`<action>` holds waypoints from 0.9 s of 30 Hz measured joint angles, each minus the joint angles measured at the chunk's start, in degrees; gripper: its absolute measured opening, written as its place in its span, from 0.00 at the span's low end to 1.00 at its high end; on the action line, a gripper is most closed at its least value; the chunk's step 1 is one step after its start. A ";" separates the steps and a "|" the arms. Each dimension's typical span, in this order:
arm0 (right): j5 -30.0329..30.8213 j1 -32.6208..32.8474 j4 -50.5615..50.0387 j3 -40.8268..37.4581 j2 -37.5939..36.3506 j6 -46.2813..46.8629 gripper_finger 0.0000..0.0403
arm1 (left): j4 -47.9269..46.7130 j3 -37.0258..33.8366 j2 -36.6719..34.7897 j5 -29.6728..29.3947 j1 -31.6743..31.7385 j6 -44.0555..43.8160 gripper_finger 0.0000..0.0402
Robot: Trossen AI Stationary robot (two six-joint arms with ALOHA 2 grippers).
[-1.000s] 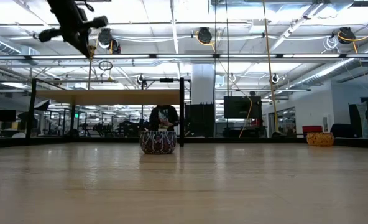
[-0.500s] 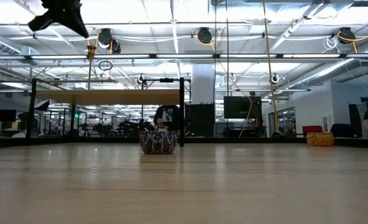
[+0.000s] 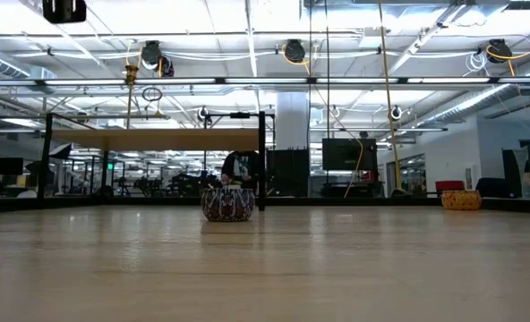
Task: Pick & Place candle stick holders
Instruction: Put the orange scented candle on the shelf
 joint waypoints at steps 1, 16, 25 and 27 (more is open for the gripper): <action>1.90 1.11 1.44 0.00 0.55 0.23 0.44 | 0.80 0.00 0.02 0.00 -2.05 0.07 0.00; 18.48 18.85 14.99 -0.09 13.35 -2.98 0.44 | 6.00 0.00 3.27 -16.22 -30.88 -1.83 0.01; 29.69 24.62 5.34 2.83 13.41 -13.60 0.42 | 5.99 -0.04 11.46 -23.06 -39.86 -6.63 0.01; 35.33 25.06 -0.50 6.02 13.42 -16.06 0.42 | 5.99 -0.04 13.34 -24.28 -40.79 -8.18 0.01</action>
